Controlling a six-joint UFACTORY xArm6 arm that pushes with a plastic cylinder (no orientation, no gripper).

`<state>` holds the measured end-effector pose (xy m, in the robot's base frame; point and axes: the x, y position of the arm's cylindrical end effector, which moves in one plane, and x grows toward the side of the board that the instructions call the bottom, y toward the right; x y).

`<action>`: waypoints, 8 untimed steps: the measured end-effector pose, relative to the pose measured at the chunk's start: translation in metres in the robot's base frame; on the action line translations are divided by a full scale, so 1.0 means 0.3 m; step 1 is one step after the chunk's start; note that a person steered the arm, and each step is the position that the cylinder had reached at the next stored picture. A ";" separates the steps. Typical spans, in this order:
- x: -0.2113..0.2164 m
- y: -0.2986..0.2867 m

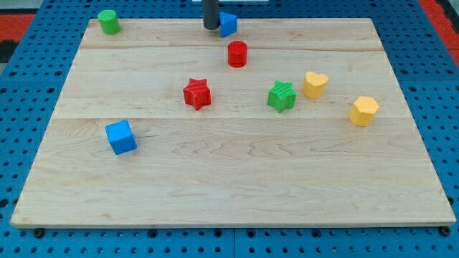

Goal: Nudge the red circle a bit right

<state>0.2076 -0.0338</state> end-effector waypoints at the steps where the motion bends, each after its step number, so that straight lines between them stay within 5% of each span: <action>1: 0.000 -0.045; 6: 0.324 -0.091; 8: 0.346 0.220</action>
